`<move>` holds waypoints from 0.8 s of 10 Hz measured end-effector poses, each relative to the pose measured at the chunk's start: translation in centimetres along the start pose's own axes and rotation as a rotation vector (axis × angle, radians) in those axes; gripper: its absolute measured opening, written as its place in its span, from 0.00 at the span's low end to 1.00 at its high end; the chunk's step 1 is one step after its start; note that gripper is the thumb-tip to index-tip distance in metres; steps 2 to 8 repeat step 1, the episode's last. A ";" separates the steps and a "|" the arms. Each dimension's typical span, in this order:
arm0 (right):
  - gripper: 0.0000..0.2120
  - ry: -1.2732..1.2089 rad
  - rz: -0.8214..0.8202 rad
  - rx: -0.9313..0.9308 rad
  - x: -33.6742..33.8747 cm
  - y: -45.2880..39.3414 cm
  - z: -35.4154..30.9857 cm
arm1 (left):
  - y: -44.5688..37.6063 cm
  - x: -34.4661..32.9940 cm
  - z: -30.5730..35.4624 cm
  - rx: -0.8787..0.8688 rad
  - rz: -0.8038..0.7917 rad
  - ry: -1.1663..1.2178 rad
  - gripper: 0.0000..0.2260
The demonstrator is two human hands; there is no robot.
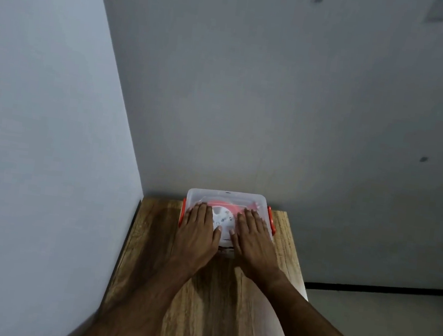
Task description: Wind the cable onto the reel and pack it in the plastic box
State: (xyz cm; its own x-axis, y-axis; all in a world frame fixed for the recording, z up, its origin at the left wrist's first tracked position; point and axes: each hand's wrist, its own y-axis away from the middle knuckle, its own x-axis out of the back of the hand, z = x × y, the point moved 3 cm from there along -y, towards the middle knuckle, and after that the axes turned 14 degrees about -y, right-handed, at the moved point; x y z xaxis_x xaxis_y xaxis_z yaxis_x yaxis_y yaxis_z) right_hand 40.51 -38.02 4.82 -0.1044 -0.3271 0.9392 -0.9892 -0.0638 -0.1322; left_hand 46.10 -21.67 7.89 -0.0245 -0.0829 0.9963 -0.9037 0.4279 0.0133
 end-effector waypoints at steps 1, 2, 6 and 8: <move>0.31 -0.052 0.114 -0.058 1.3 0.8 0.4 | 0.4 1.0 0.6 0.013 0.034 0.016 0.31; 0.31 -0.052 0.114 -0.058 1.3 0.8 0.4 | 0.4 1.0 0.6 0.013 0.034 0.016 0.31; 0.31 -0.052 0.114 -0.058 1.3 0.8 0.4 | 0.4 1.0 0.6 0.013 0.034 0.016 0.31; 0.31 -0.052 0.114 -0.058 1.3 0.8 0.4 | 0.4 1.0 0.6 0.013 0.034 0.016 0.31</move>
